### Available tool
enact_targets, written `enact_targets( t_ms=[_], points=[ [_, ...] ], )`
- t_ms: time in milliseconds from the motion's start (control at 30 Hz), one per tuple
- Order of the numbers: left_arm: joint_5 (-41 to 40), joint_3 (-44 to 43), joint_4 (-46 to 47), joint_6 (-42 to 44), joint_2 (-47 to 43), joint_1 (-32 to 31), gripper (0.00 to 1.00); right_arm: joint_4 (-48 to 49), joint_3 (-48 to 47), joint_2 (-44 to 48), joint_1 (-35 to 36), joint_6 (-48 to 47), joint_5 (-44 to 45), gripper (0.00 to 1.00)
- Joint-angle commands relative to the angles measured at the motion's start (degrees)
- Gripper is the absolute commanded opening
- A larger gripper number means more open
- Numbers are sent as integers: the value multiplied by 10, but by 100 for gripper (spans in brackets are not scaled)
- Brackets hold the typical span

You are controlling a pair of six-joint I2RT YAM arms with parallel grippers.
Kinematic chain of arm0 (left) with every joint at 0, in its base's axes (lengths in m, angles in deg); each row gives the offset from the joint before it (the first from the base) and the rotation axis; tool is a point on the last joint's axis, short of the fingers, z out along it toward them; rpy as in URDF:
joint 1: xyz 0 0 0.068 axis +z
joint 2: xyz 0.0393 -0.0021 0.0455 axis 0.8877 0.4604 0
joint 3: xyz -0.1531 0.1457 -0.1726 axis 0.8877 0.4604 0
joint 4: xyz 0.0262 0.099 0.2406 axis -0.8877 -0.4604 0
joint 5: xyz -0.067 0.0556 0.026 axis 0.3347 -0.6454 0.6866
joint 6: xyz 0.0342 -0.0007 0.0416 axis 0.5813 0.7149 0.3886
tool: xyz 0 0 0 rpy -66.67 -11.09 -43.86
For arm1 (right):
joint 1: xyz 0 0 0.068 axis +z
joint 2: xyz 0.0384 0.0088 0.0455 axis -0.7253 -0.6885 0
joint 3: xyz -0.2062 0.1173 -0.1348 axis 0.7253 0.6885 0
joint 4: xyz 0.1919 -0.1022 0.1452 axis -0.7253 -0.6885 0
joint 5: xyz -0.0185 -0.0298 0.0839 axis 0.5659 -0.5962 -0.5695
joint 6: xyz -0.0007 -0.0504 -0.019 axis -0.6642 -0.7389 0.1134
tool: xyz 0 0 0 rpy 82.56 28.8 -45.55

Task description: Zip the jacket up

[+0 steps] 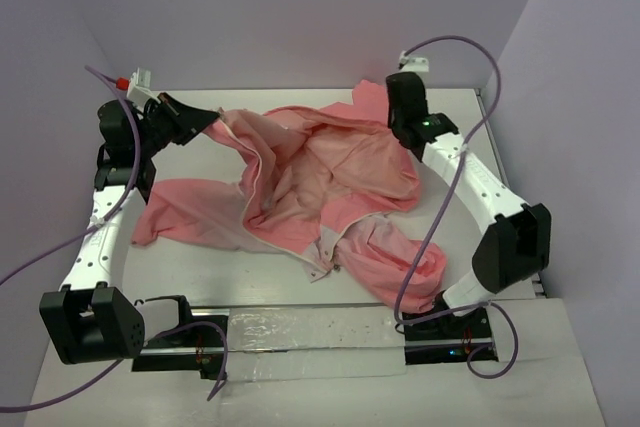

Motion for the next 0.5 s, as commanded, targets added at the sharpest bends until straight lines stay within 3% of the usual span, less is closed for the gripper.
enact_targets(
  t_ms=[0, 133, 367, 467],
  points=[
    [12, 4, 32, -8, -14, 3, 0, 5, 17, -66, 70, -1, 22, 0],
    [13, -2, 29, -8, -11, 3, 0, -2, 5, -139, 148, 11, 8, 2],
    [8, -11, 4, 12, -15, 4, 0, -1, 8, -106, 147, 22, -88, 66],
    [16, -4, 20, 1, -13, 3, 0, -1, 7, -81, 129, 22, -112, 69]
  ],
)
